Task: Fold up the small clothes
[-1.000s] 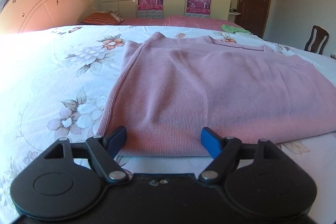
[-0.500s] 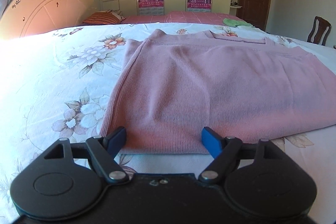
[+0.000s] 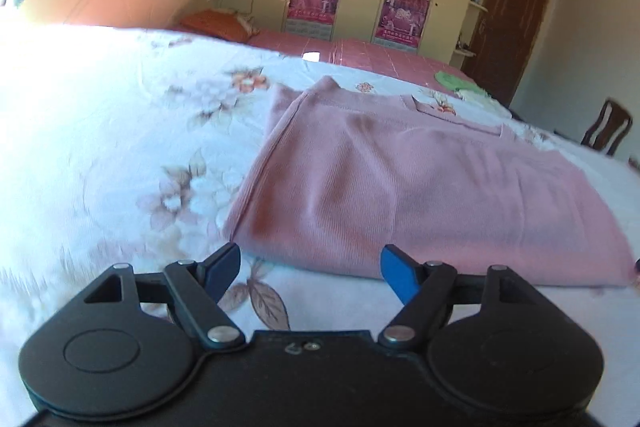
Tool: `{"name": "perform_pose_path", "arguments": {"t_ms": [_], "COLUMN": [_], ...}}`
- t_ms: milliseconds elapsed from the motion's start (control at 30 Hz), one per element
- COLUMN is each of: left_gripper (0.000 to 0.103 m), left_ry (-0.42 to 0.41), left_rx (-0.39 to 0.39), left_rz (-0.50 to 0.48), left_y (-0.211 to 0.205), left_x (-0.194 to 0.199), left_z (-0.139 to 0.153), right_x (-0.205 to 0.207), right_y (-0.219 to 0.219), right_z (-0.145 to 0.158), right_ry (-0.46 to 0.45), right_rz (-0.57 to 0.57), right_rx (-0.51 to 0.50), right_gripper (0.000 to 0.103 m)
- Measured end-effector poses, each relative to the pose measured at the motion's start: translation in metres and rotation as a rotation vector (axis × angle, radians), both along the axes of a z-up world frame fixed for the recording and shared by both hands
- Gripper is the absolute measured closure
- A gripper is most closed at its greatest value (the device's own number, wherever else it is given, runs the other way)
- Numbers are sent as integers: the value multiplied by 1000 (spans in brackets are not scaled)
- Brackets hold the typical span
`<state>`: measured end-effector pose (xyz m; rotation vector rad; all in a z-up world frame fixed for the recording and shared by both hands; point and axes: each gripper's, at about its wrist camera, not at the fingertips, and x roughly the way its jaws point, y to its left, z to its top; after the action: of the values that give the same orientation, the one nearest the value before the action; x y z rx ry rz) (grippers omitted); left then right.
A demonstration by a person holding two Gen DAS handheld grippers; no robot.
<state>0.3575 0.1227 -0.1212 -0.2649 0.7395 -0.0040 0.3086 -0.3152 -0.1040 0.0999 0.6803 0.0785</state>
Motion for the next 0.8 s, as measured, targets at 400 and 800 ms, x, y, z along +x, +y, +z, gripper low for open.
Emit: {"name": "perform_pose_path", "arguments": {"t_ms": [400,800], "left_gripper": [39,90], "left_ry": [-91,-56], "left_rx": [-604,-621], "left_rz": [265,294], "left_y": [48,55], "left_x": [46,81], "left_z": [-45,-63], "right_x": [42,113], "right_y": [78,131], "right_z": [32,0], "right_ry": [-22,7], "right_rz": [138,239], "right_rx": [224,266], "right_gripper": [89,103]}}
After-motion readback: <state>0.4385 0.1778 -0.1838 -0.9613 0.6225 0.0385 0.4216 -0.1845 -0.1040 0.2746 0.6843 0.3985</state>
